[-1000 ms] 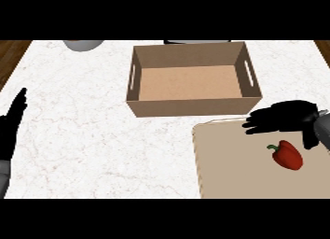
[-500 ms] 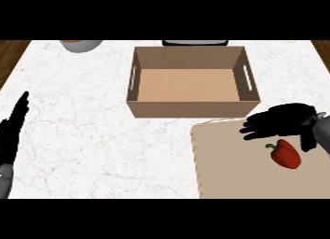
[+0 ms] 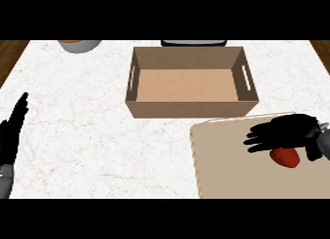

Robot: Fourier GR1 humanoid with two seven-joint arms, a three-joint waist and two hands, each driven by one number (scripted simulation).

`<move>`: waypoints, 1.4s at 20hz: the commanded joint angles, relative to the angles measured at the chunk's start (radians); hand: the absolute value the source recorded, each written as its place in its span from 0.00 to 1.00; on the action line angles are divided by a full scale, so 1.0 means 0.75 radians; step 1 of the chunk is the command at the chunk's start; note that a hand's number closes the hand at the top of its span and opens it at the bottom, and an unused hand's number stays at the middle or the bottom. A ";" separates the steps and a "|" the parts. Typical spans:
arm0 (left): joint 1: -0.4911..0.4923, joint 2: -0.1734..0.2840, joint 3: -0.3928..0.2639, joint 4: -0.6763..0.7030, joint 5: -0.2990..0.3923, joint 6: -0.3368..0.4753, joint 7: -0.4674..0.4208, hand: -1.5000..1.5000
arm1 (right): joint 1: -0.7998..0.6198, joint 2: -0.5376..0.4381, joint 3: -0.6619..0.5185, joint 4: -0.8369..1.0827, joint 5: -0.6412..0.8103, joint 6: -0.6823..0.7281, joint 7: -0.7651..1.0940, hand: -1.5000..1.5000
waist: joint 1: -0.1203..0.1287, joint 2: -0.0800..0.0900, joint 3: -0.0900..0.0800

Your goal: Pick the bell pepper from the tray and place it in the cardboard box

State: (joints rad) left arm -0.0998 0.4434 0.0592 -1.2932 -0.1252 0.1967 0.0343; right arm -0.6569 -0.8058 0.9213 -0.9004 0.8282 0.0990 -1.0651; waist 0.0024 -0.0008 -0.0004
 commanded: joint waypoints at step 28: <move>0.145 0.013 0.139 -0.022 -0.011 0.016 0.051 0.50 | 0.308 0.337 -0.918 0.285 -0.365 -0.544 1.456 1.00 | -0.210 -0.077 -0.021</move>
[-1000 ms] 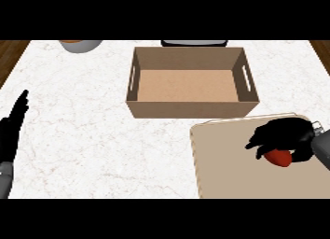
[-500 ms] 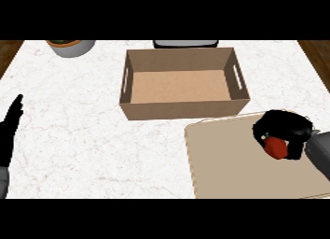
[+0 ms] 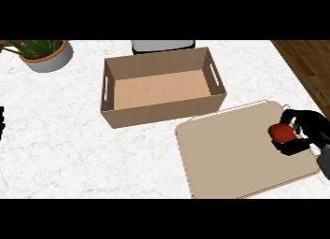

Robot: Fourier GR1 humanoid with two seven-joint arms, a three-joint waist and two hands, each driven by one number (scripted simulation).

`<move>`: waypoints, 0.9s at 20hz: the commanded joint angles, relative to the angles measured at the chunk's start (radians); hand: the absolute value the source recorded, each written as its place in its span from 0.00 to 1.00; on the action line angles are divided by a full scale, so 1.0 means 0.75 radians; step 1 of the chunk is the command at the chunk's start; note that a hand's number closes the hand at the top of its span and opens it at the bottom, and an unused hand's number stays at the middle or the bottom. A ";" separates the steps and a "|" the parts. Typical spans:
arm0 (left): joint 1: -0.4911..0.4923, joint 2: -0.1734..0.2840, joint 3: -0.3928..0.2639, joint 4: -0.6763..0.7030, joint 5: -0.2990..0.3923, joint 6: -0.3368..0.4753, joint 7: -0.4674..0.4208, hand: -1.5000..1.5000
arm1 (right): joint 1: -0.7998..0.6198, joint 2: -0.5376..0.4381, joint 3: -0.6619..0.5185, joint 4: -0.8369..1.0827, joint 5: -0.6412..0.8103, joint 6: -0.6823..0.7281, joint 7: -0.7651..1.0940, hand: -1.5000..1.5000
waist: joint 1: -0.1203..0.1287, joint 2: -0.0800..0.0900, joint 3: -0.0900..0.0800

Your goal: Pick the bell pepper from the tray and place it in the cardboard box

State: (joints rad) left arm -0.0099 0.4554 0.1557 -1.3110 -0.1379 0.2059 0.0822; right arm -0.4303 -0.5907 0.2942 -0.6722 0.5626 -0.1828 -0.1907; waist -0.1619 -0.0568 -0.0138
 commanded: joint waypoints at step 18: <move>-0.036 -0.010 -0.045 -0.037 0.003 -0.065 -0.032 0.50 | -0.326 0.392 0.155 -0.887 0.534 -0.200 1.463 1.00 | 0.162 0.048 0.013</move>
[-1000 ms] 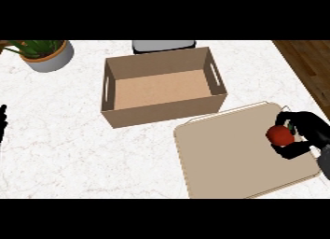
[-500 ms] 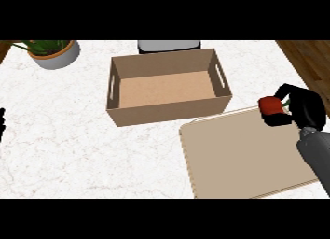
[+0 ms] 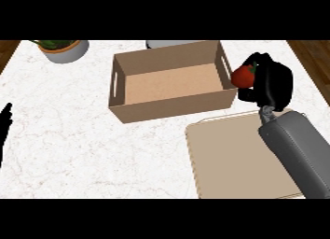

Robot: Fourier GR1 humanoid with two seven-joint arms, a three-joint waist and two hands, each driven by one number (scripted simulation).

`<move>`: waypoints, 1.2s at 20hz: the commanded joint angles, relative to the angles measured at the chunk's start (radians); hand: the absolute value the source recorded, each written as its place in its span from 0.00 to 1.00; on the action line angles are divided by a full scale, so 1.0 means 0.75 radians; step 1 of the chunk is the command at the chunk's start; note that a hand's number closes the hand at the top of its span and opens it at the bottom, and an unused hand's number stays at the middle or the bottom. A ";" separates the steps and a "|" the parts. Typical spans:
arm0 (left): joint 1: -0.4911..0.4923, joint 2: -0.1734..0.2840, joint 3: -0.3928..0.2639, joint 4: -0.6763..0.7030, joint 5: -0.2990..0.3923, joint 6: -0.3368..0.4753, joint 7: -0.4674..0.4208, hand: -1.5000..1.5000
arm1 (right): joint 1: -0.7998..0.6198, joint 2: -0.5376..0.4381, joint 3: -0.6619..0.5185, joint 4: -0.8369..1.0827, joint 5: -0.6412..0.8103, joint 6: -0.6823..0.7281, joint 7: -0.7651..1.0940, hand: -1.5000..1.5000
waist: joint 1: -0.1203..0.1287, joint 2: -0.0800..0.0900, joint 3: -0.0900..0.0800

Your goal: Pick the bell pepper from the tray and place it in the cardboard box

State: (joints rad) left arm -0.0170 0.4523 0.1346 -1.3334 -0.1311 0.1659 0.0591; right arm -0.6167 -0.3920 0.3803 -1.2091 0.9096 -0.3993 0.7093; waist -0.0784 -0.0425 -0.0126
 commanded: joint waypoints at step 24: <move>-0.160 -0.067 -0.042 0.018 -0.046 -0.059 -0.009 0.50 | -0.787 0.394 -0.509 0.912 0.080 -0.137 0.122 1.00 | 0.164 0.079 0.016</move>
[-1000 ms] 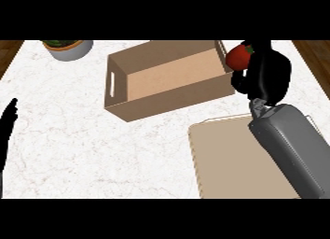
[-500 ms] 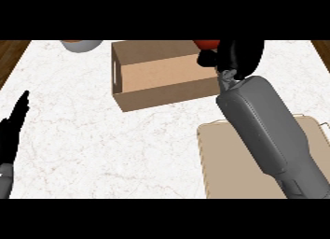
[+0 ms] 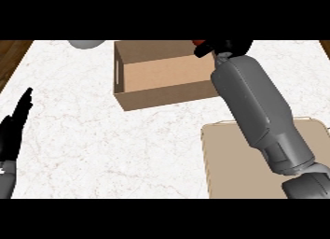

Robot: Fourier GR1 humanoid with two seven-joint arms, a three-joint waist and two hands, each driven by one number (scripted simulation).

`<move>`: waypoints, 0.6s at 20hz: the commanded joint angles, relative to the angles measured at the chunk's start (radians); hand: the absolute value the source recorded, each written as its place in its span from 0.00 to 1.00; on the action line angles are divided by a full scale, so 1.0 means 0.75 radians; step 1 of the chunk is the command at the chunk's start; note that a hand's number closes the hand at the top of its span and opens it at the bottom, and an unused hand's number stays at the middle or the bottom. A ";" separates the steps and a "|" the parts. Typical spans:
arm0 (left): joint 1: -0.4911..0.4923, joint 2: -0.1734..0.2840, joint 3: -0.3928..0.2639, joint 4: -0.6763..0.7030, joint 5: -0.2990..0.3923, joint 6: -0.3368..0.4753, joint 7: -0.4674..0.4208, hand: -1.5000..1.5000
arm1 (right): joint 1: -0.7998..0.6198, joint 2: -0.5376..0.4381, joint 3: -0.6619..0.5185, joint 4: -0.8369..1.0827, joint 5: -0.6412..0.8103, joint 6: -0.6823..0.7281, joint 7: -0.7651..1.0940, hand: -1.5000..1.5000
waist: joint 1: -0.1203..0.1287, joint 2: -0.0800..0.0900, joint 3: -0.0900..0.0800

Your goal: Pick the bell pepper from the tray and place it in the cardboard box

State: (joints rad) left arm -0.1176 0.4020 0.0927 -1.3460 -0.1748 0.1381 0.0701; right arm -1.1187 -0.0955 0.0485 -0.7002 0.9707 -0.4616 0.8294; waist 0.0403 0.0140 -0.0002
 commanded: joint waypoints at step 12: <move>-0.068 -0.038 -0.010 0.033 -0.035 0.012 -0.001 0.50 | -0.120 -0.031 -0.333 0.479 -0.214 -0.316 -0.346 0.00 | 0.030 0.018 0.002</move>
State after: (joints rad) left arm -0.1494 0.3796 0.0813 -1.3340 -0.1955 0.1399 0.0669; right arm -1.1916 -0.0987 -0.1566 -0.3825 0.8484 -0.6587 0.6643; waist 0.0639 0.0272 0.0009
